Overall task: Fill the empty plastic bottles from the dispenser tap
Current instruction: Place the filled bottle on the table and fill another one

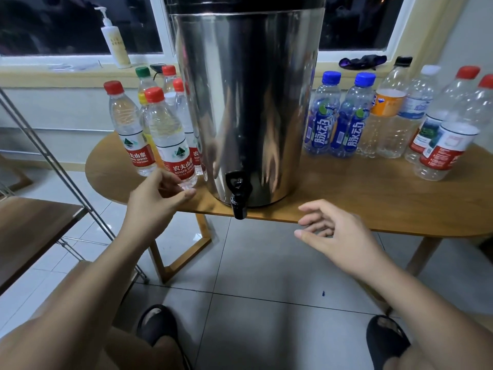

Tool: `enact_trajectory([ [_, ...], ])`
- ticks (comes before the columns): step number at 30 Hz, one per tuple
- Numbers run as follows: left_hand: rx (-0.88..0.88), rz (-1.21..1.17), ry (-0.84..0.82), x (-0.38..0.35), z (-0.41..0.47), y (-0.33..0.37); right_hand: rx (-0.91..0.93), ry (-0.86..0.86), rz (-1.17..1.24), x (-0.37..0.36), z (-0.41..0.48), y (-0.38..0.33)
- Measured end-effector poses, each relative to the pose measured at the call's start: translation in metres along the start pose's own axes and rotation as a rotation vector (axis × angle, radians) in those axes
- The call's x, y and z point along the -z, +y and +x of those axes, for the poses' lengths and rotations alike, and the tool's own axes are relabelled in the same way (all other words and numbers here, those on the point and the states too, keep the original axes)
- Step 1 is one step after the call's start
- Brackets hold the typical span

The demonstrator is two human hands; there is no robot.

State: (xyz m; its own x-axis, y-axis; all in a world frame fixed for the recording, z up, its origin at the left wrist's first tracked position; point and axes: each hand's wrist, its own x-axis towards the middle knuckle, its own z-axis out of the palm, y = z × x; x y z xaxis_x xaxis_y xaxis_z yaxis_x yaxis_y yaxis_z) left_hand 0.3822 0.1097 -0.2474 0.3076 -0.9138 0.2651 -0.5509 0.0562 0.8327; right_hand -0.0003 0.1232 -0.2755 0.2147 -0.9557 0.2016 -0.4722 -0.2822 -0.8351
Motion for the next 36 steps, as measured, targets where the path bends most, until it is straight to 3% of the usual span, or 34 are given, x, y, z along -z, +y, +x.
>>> enact_trajectory([
  [11,-0.182,0.09,-0.309,-0.033,-0.042,0.025,-0.085,0.29,-0.006,0.057,0.019,0.013],
  [20,-0.245,0.203,-0.54,-0.08,-0.065,0.026,-0.257,0.56,0.001,0.119,0.033,0.051],
  [29,-0.325,0.186,-0.583,-0.114,-0.069,0.045,-0.408,0.893,-0.001,0.163,0.046,0.095],
  [36,-0.309,0.157,-0.59,-0.136,-0.072,0.063,-0.409,0.984,-0.106,0.18,0.069,0.113],
])
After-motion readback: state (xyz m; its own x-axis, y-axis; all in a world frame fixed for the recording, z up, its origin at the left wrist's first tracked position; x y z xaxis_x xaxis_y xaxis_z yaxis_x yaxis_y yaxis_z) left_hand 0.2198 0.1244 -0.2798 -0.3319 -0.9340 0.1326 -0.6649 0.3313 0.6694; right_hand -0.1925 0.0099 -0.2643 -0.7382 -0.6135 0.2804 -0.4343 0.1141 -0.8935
